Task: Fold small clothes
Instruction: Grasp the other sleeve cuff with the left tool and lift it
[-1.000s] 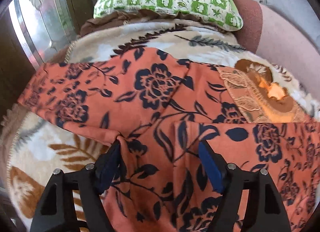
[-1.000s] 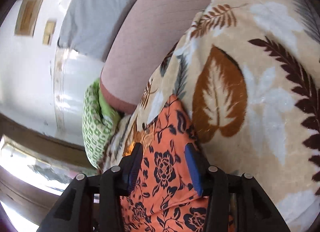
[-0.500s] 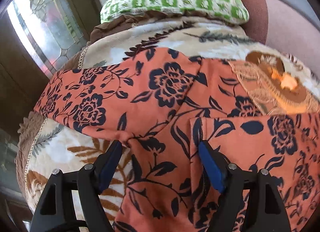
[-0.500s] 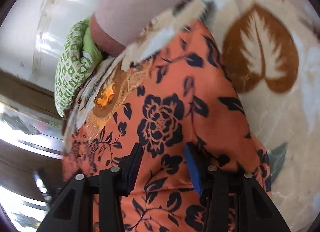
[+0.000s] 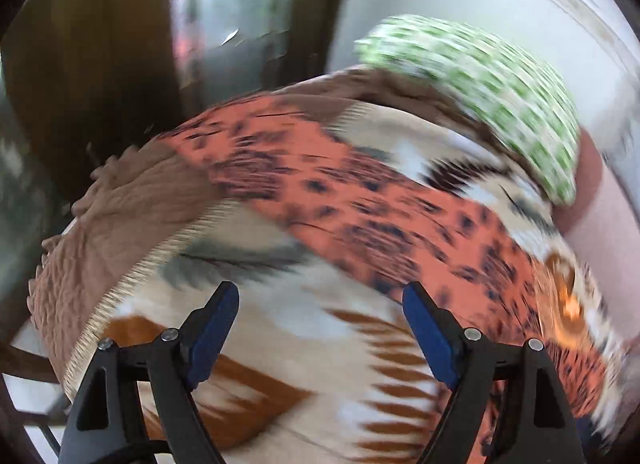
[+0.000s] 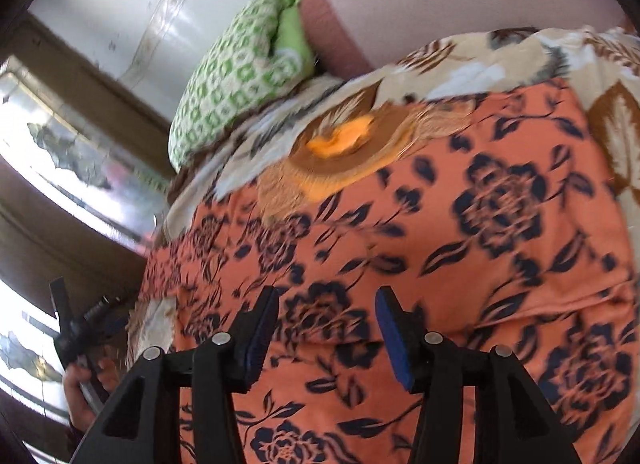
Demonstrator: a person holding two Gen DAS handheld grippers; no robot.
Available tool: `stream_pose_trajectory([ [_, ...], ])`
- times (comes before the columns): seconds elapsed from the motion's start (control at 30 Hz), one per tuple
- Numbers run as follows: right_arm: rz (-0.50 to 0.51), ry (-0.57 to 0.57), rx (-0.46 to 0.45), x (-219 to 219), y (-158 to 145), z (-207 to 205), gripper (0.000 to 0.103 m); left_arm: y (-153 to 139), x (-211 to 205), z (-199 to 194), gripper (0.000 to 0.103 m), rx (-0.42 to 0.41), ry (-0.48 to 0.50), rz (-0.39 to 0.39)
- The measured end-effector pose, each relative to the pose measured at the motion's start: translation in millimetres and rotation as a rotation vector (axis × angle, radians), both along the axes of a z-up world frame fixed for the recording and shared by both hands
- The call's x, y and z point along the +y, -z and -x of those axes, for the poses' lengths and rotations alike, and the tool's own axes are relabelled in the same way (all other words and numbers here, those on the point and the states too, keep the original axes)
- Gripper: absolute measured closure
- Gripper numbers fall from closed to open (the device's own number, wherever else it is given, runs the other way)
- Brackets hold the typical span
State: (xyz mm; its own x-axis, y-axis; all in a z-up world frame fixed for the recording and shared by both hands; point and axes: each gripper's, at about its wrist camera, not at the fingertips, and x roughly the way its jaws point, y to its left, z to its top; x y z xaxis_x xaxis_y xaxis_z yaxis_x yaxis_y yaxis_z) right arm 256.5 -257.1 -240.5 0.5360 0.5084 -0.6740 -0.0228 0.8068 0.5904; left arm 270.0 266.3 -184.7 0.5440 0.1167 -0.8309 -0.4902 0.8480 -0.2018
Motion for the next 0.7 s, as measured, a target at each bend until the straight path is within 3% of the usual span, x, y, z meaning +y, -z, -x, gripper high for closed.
stream_pose_trajectory([
  [0.1, 0.014, -0.034, -0.002, 16, 2, 1, 0.049, 8, 66, -3, 0.019, 0.010, -0.082, 0.107],
  [0.2, 0.023, -0.047, -0.001, 23, 3, 2, 0.049, 26, 123, -10, 0.020, -0.020, -0.160, 0.301],
  [0.3, 0.021, -0.044, 0.008, 23, 7, 0, 0.049, 46, 150, -12, 0.022, -0.084, -0.206, 0.481],
  [0.37, 0.025, -0.042, 0.011, 23, 9, -3, 0.049, 55, 160, -14, 0.028, -0.136, -0.245, 0.559],
  [0.53, 0.036, -0.041, 0.019, 23, 14, -10, 0.049, 65, 165, -31, 0.038, -0.218, -0.216, 0.613],
  [0.7, 0.050, -0.047, 0.037, 24, 21, -13, 0.049, 75, 169, -51, 0.044, -0.208, -0.229, 0.615],
])
